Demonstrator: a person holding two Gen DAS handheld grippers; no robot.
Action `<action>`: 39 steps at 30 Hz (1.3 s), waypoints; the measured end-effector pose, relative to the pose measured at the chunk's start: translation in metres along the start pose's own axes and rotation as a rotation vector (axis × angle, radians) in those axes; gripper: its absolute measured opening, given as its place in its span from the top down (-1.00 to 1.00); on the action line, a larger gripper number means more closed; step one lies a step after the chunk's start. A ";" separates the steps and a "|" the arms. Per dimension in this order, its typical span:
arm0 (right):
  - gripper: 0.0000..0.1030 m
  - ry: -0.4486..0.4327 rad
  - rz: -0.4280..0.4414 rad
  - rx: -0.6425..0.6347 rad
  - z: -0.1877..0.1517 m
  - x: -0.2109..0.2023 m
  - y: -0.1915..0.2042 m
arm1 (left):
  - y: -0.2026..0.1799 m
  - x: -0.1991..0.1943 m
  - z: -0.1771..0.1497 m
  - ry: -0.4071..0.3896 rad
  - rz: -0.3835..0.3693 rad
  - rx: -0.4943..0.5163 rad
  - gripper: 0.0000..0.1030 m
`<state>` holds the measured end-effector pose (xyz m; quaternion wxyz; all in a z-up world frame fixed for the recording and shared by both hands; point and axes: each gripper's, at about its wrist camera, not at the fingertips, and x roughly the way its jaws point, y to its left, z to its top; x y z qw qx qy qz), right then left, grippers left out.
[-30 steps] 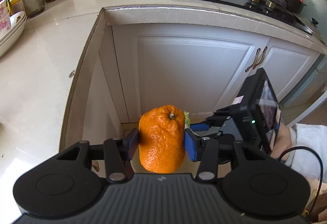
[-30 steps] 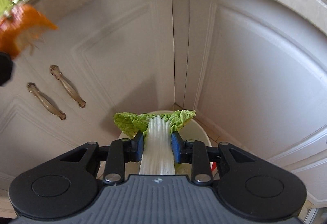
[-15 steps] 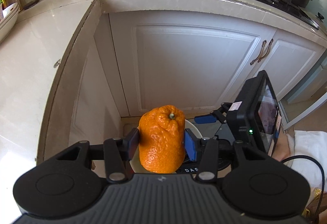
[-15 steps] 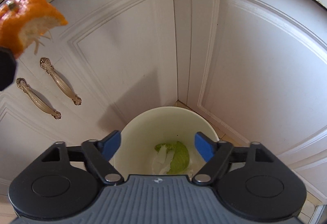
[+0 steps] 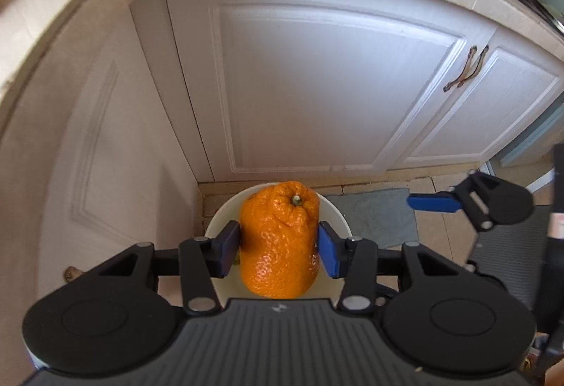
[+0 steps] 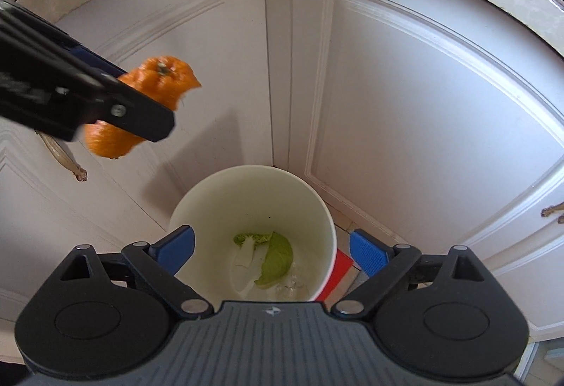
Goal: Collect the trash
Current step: 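Open the right gripper over the bucket while the left releases the orange inside, then move both grippers back over the counter toward the cabbage leaves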
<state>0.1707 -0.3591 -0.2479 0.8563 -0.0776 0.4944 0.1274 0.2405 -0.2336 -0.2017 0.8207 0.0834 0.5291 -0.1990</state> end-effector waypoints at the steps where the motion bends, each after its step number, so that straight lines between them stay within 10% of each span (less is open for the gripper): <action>1: -0.88 0.001 -0.005 0.006 -0.001 -0.002 -0.001 | 0.000 0.005 0.001 0.015 -0.006 -0.004 0.05; 7: -0.89 -0.003 -0.021 0.032 -0.006 -0.009 -0.005 | -0.004 0.021 0.003 0.013 0.002 0.001 -0.46; 26: -1.00 -0.054 -0.051 -0.059 0.024 -0.042 0.020 | 0.000 -0.033 0.012 -0.107 0.023 0.000 -0.55; 39: -1.00 -0.119 -0.004 -0.180 0.062 -0.105 0.061 | 0.036 -0.138 -0.007 -0.242 0.085 -0.072 -0.58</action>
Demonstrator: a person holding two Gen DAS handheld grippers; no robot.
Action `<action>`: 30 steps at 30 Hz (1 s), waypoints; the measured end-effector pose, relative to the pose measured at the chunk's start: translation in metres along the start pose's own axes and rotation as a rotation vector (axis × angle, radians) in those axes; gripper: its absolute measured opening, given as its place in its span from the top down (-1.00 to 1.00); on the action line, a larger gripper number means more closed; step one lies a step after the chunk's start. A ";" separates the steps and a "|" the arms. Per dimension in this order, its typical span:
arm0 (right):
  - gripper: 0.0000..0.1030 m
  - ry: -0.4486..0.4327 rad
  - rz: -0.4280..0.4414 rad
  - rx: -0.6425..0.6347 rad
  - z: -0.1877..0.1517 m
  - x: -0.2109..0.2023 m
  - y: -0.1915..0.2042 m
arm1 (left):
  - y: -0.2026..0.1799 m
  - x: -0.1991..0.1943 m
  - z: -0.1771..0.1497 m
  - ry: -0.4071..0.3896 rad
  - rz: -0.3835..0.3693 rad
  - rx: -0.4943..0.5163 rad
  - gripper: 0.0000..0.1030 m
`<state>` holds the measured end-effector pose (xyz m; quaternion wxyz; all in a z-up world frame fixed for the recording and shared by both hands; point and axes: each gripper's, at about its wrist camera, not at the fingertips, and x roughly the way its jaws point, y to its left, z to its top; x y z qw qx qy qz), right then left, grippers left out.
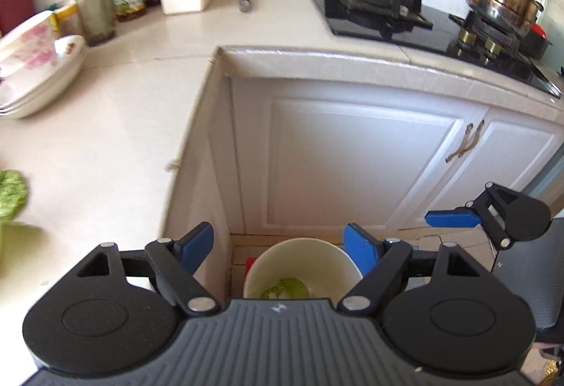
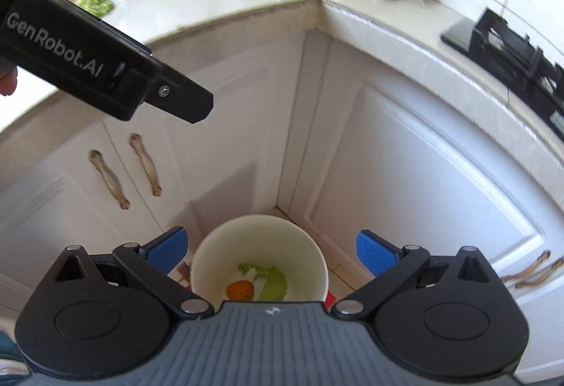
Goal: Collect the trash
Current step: 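Move both grippers back over the counter toward the cabbage leaves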
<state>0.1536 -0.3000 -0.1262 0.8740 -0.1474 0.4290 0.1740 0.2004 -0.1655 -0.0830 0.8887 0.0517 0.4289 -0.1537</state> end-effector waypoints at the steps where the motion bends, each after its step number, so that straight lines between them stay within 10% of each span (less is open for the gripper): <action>1: -1.00 -0.018 0.007 -0.015 0.007 -0.008 0.003 | 0.006 -0.008 0.000 -0.010 0.012 -0.009 -0.58; 20: -1.00 -0.178 0.194 -0.229 0.131 -0.032 0.094 | 0.143 -0.109 -0.032 -0.126 0.302 -0.203 -0.81; 30: -1.00 -0.182 0.280 -0.292 0.147 -0.018 0.122 | 0.205 -0.083 -0.001 -0.151 0.383 -0.319 -0.85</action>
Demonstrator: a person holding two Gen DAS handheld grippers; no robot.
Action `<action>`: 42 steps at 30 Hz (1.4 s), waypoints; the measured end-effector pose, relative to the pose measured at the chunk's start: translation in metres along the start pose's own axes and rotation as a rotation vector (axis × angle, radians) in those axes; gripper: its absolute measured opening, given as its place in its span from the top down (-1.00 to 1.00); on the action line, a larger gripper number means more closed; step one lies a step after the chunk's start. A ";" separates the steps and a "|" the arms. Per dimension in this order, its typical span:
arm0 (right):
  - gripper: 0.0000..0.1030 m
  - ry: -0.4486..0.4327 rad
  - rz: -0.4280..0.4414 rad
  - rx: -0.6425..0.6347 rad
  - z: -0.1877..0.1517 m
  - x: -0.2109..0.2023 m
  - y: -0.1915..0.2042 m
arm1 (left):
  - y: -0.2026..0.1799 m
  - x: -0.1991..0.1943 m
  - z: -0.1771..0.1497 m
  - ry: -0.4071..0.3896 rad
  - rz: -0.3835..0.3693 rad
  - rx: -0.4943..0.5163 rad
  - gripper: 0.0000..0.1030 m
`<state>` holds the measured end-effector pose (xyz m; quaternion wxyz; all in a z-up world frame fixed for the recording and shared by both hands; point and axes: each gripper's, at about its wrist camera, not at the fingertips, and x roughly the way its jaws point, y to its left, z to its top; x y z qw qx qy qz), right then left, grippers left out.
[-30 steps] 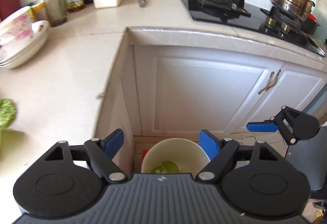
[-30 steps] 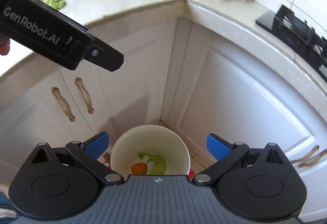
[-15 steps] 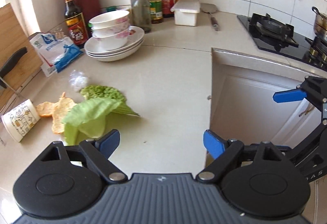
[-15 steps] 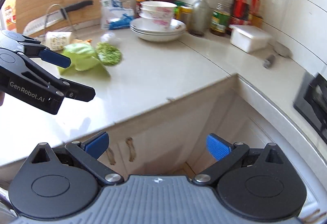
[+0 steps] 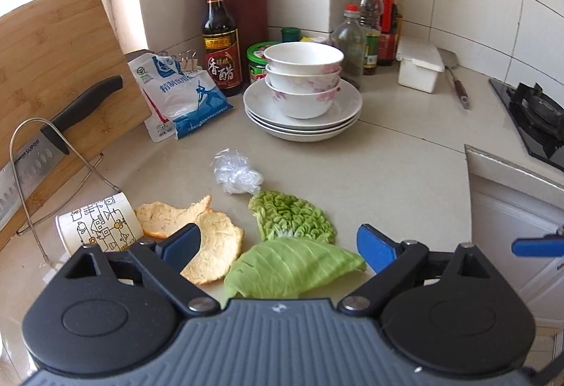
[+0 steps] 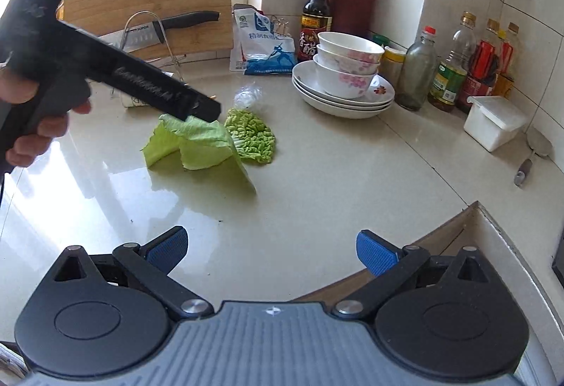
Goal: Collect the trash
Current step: 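Move both grippers back over the counter toward the cabbage leaves, then grasp the large pale green cabbage leaf with the left gripper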
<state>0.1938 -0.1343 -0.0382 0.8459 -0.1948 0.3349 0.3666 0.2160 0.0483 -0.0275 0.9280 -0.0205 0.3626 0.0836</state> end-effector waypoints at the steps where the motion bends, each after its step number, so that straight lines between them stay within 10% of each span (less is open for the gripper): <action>1: -1.00 0.005 0.010 -0.008 0.000 0.003 -0.001 | 0.001 0.007 0.001 0.007 0.010 -0.013 -0.85; 12: -1.00 0.005 0.057 -0.003 0.005 0.016 -0.015 | 0.011 0.025 -0.020 0.130 0.034 -0.077 -0.78; 25: -1.00 -0.006 0.065 -0.034 0.016 0.026 -0.008 | 0.023 0.014 -0.025 0.131 -0.020 -0.082 0.88; 42: -1.00 0.015 0.153 -0.045 0.037 0.063 -0.003 | 0.058 -0.046 -0.033 0.074 0.033 -0.102 0.96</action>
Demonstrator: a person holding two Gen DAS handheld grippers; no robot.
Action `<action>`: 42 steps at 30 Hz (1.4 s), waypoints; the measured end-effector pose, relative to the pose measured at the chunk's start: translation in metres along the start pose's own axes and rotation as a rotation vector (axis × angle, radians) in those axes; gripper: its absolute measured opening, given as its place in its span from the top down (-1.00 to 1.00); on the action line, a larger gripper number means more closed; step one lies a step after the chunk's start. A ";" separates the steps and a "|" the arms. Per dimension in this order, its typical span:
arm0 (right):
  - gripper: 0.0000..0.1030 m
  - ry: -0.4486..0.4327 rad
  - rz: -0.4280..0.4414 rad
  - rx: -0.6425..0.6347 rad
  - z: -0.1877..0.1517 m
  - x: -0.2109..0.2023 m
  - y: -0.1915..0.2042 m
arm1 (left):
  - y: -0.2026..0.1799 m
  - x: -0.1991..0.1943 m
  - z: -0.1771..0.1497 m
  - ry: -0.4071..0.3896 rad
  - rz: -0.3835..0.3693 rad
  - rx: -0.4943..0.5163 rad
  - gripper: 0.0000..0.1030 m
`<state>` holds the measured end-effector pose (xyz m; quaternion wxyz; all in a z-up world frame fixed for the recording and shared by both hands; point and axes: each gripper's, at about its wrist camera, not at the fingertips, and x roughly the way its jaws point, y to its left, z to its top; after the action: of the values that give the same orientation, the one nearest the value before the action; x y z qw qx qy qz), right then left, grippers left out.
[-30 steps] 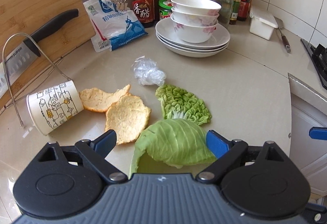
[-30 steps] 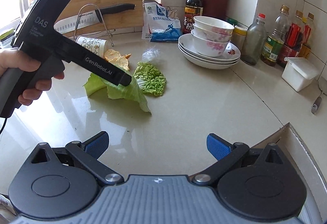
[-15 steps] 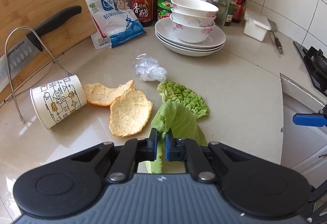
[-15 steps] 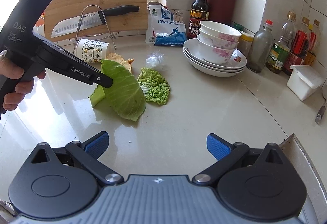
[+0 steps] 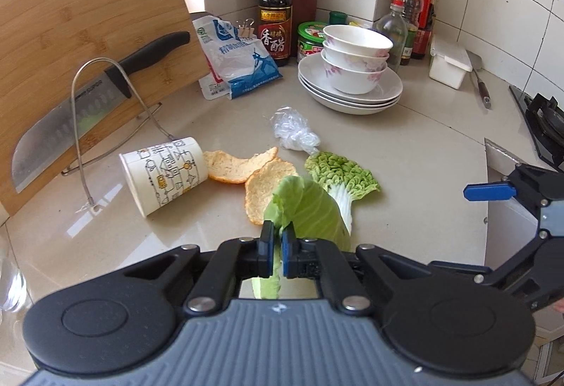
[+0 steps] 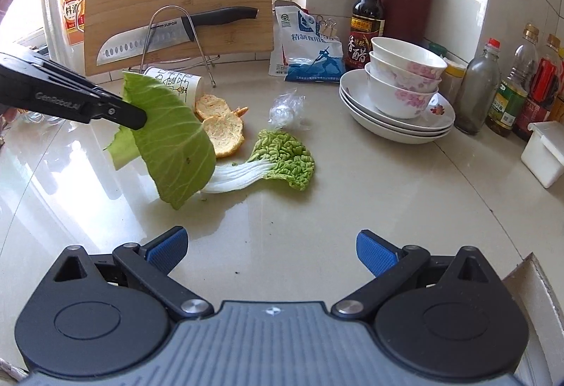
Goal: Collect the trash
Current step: 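Grasp the large pale green cabbage leaf with the left gripper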
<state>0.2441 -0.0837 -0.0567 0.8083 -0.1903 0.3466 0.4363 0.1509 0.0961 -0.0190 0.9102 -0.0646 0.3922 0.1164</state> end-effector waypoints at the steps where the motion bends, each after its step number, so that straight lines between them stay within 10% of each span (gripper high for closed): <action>1: -1.00 0.009 0.014 0.007 0.002 0.008 0.001 | 0.003 -0.002 -0.002 0.001 0.008 -0.007 0.96; 8: -0.96 0.053 0.059 0.043 0.019 0.053 0.015 | 0.023 -0.020 -0.006 -0.023 0.051 -0.048 0.96; 29: -0.96 0.064 -0.215 0.018 0.068 0.124 0.035 | 0.033 0.003 -0.016 0.016 0.049 -0.027 0.80; 42: -1.00 0.066 -0.215 0.006 0.060 0.082 0.022 | 0.028 0.007 -0.018 0.001 0.038 0.044 -0.38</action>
<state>0.2804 0.0114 -0.0753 0.8391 -0.2381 0.3521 0.3396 0.1353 0.1202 -0.0372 0.9087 -0.0372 0.3964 0.1252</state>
